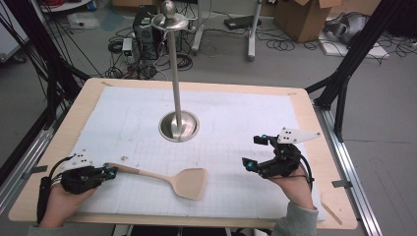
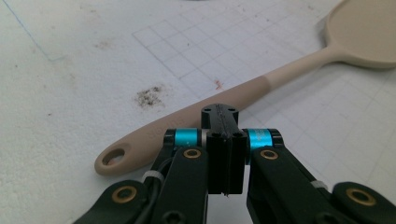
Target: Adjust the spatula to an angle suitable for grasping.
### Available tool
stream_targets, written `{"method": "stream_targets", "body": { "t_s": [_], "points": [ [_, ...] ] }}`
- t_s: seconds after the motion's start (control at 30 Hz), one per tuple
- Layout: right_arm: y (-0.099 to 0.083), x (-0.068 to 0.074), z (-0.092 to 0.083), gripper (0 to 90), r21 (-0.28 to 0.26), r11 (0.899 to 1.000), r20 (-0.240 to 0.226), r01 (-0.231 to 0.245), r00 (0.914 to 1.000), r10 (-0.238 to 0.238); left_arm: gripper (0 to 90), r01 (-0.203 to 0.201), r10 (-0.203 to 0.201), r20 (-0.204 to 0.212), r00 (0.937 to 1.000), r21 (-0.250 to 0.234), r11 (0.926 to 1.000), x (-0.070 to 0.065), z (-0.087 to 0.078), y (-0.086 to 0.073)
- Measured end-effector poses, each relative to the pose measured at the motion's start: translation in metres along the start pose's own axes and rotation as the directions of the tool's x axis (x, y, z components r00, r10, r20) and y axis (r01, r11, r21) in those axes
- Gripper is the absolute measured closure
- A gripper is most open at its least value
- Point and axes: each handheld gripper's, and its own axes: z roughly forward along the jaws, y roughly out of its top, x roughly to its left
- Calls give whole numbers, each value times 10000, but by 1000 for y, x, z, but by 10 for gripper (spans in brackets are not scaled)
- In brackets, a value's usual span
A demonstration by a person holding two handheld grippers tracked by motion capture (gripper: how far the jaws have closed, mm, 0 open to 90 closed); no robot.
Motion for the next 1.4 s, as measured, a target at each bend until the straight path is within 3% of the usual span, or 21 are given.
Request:
{"method": "stream_targets", "body": {
  "t_s": [0.07, 0.23, 0.43, 0.7, 0.87, 1.0, 1.2, 1.4],
  "points": [
    [0, 0, -1, 60, 13, 10000, 15, 0, 10000, 0, 897, 43, -40, -290, 9996, 130, 9999, 1, 3, -2],
    [0, 1, -3, 60, -61, 10000, 49, -31, 10000, 31, 897, 113, -94, -403, 9991, 462, 9989, 5, 8, -6],
    [-1, 0, -3, 59, -2, 10000, 83, 25, 10000, -25, 897, 300, -283, -535, 9982, 304, 9991, 7, 13, -1],
    [-1, 2, -2, 59, 126, 9999, 101, 37, 9999, -38, 898, 891, -861, -820, 9929, 338, 9954, 13, 28, 11],
    [-2, 1, -2, 60, 113, 9999, 114, 11, 9999, -12, 898, 1494, -1475, -653, 9869, 248, 9885, 16, 37, 17],
    [-1, 1, -4, 60, 43, 10000, 113, 23, 9999, -24, 898, 1717, -1704, -642, 9833, 153, 9850, 17, 47, 23],
    [-1, 1, -6, 60, -7, 10000, 125, -24, 9999, 24, 898, 1653, -1635, -571, 9849, 282, 9858, 15, 66, 37],
    [-2, 1, -6, 60, -35, 10000, 153, 10, 9999, -10, 898, 1149, -1136, -337, 9930, 383, 9926, 12, 80, 46]
  ]
}}
